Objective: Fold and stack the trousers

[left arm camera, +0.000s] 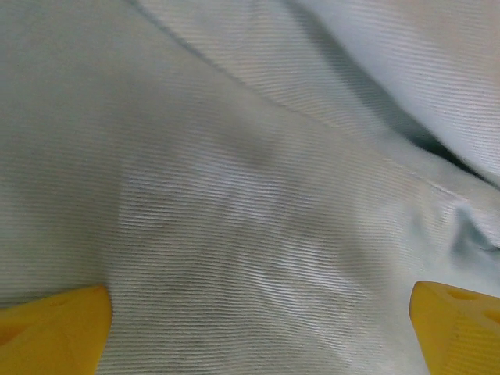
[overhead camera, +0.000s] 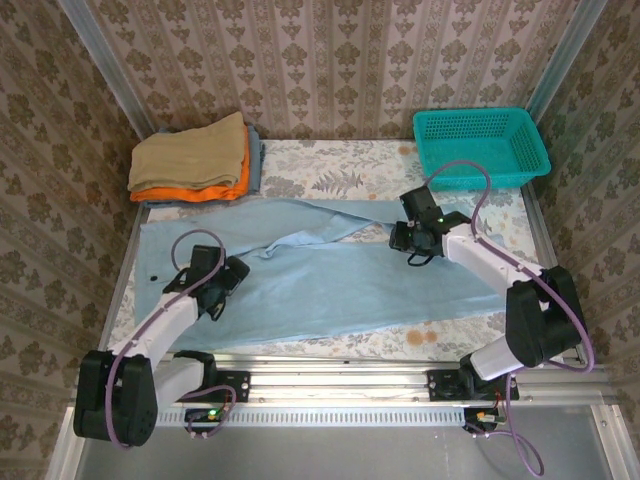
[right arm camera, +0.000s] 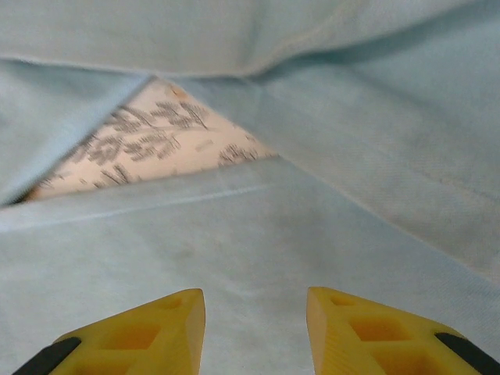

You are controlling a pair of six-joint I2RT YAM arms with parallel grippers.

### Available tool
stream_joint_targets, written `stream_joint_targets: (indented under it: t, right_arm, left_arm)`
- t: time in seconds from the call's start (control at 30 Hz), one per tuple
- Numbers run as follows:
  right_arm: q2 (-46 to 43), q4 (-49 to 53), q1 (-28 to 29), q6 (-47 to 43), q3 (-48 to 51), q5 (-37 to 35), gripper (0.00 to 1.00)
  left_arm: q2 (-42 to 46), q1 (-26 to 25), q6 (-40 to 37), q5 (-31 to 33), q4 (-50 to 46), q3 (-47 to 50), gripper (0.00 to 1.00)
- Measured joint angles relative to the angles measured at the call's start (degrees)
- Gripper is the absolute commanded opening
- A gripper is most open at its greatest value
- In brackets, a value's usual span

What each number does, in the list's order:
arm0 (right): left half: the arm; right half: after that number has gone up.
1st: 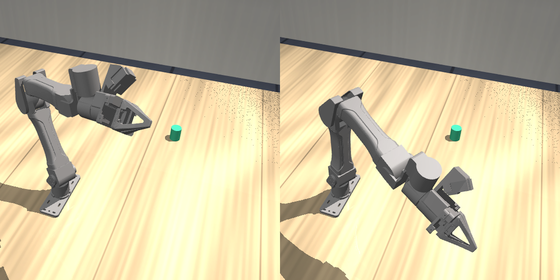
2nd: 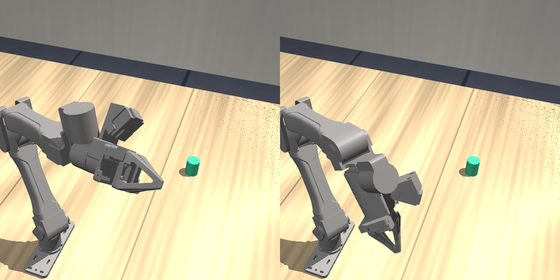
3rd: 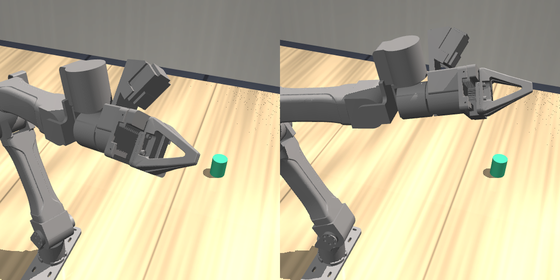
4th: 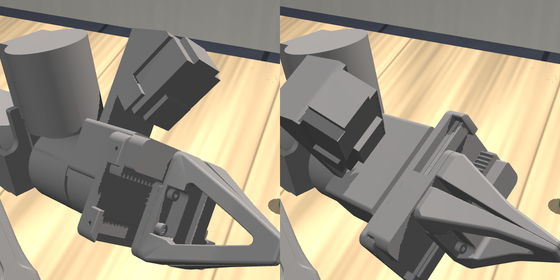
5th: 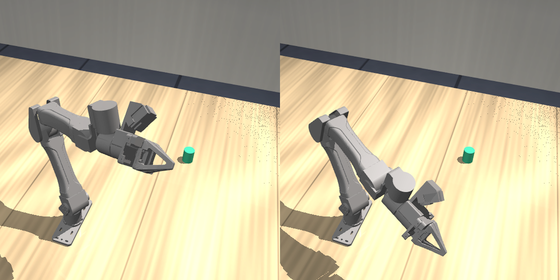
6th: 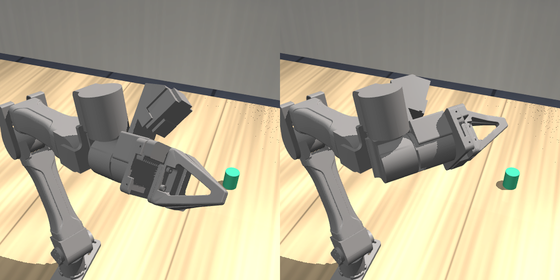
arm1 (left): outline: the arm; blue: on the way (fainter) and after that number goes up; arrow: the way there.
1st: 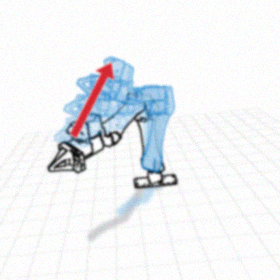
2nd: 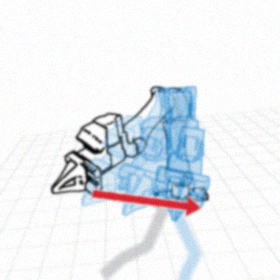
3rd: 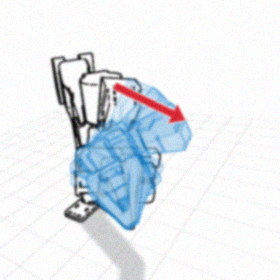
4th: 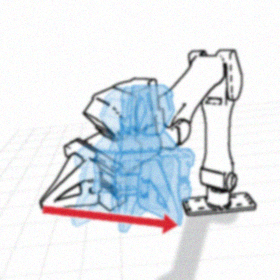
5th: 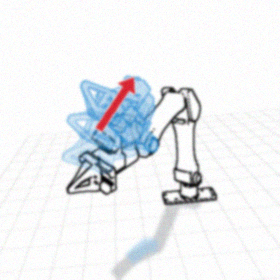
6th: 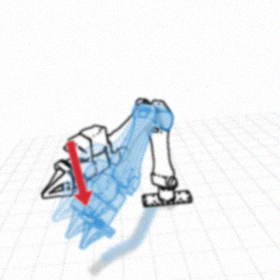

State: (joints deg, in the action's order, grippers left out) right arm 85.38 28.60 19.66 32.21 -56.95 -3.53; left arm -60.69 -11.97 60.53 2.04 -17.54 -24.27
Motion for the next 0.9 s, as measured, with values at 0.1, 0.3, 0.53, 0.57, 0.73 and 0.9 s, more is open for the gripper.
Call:
stream_joint_targets:
  t: [0.1,0.3,0.53,0.57,0.73,0.9]
  right_arm:
    - [0.2,-0.1,0.0,0.2,1.2,0.2,0.41]
    - [0.6,-0.1,-1.5,1.3,1.3,0.2,0.53]
    - [-3.8,0.1,-10.2,6.0,5.8,4.5,0.61]
    - [-5.6,0.9,-11.6,6.3,6.8,4.9,0.64]
    - [-15.7,4.9,-16.7,6.8,9.0,4.0,0.69]
    - [-15.5,4.3,-23.6,5.7,9.6,3.1,0.67]
  left_arm:
    - [0.3,2.0,2.6,0.4,1.9,1.2,0.98]
    - [-2.7,12.3,3.1,-2.5,6.9,1.0,0.98]
    - [-8.4,18.4,1.0,-5.5,11.4,-1.4,0.98]
    - [-8.7,19.4,0.7,-6.2,12.0,-1.4,0.98]
    - [-9.8,23.4,-0.9,-8.2,12.4,-2.7,0.99]
    - [-11.7,27.4,-1.9,-10.2,12.4,-4.2,0.99]
